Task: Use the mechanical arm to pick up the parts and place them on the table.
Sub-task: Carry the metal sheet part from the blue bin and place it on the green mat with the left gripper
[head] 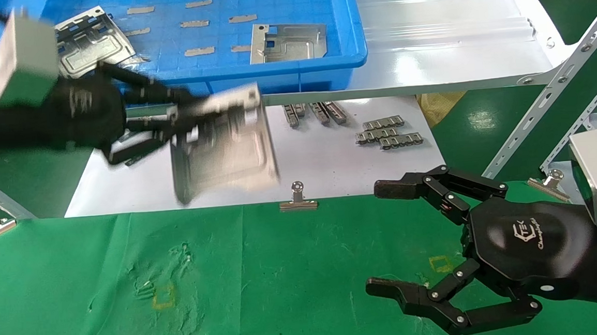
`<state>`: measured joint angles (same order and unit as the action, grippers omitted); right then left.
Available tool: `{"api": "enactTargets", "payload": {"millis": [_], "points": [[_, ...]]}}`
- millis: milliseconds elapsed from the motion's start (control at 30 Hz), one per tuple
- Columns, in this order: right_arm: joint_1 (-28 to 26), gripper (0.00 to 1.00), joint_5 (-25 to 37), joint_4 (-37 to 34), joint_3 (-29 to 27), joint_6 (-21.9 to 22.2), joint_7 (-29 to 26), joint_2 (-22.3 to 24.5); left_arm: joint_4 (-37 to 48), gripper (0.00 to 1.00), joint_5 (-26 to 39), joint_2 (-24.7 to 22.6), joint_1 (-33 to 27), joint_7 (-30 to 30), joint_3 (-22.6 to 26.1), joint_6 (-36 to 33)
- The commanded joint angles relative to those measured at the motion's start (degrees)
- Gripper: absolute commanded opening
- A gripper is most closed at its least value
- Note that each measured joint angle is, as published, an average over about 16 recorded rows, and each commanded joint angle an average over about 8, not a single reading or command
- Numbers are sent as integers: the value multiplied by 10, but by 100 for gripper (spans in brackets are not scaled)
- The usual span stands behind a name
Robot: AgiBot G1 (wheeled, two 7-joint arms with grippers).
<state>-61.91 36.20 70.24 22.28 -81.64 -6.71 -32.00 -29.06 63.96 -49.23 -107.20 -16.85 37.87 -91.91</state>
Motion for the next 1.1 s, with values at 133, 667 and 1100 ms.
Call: {"api": "enactTargets", "payload": {"millis": [133,667,1100], "points": [[0,100,0,0,0,0,0,0,-89,0,-47,57,62,-22,51,6],[0,100,0,0,0,0,0,0,29,0,50,46,85,-181,182,19],[0,100,0,0,0,0,0,0,130,100,64,17,74,-237,194,46]]}}
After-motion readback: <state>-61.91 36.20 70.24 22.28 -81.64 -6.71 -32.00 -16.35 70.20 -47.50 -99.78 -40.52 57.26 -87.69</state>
